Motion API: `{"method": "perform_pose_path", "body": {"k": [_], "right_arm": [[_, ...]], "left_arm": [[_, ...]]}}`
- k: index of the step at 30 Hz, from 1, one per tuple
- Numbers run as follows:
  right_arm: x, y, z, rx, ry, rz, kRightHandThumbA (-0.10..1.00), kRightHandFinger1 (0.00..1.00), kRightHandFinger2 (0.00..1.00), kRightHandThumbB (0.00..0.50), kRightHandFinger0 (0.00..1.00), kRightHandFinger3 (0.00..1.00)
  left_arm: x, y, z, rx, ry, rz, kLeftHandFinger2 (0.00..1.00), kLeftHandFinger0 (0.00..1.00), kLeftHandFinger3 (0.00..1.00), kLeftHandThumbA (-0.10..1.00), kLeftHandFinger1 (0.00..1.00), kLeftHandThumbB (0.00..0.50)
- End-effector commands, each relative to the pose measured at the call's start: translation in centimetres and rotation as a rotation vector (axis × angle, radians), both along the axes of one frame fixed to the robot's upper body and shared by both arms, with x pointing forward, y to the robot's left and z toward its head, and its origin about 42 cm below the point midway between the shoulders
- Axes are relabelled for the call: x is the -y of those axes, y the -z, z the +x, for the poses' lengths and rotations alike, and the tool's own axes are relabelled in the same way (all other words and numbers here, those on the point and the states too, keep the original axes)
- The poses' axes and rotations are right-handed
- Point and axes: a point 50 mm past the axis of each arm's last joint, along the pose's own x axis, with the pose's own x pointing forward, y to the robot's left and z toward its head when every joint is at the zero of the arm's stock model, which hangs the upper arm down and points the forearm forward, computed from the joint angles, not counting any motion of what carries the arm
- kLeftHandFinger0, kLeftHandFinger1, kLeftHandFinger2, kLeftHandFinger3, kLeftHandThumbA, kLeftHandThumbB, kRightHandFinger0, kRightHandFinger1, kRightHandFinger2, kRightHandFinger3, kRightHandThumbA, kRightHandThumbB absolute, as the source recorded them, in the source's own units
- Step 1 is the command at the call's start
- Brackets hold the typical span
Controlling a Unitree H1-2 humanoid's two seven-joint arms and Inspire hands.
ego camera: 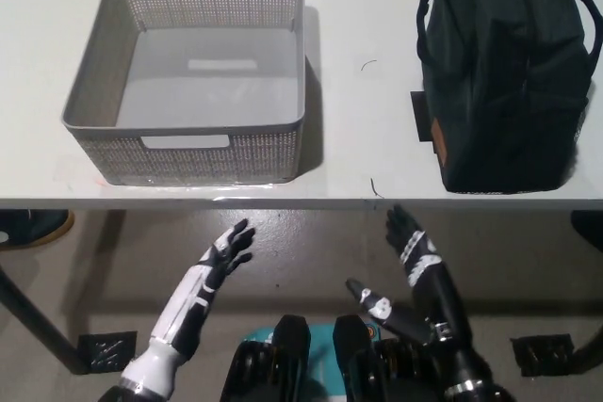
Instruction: Use both hands to pick up a lunch bag on the right hand side and place it into a container on the left hand side
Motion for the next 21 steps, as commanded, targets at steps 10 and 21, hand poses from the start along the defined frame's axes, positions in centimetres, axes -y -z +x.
{"method": "perform_pose_path", "body": {"k": [10,21], "right_arm": [[5.1,-9.5,-1.6,0.378,0.119,-0.007,1.00,1.00,1.00,0.123,1.00,1.00],[11.2,-15.4,-1.7,0.520,0.304,-0.018,1.00,1.00,1.00,0.382,1.00,1.00]], "left_arm": [[4.7,-9.4,-0.3,0.255,0.329,0.001,1.00,1.00,1.00,1.00,1.00,0.249],[6.9,-17.1,3.4,0.395,0.356,0.003,1.00,1.00,1.00,1.00,1.00,0.428]]}}
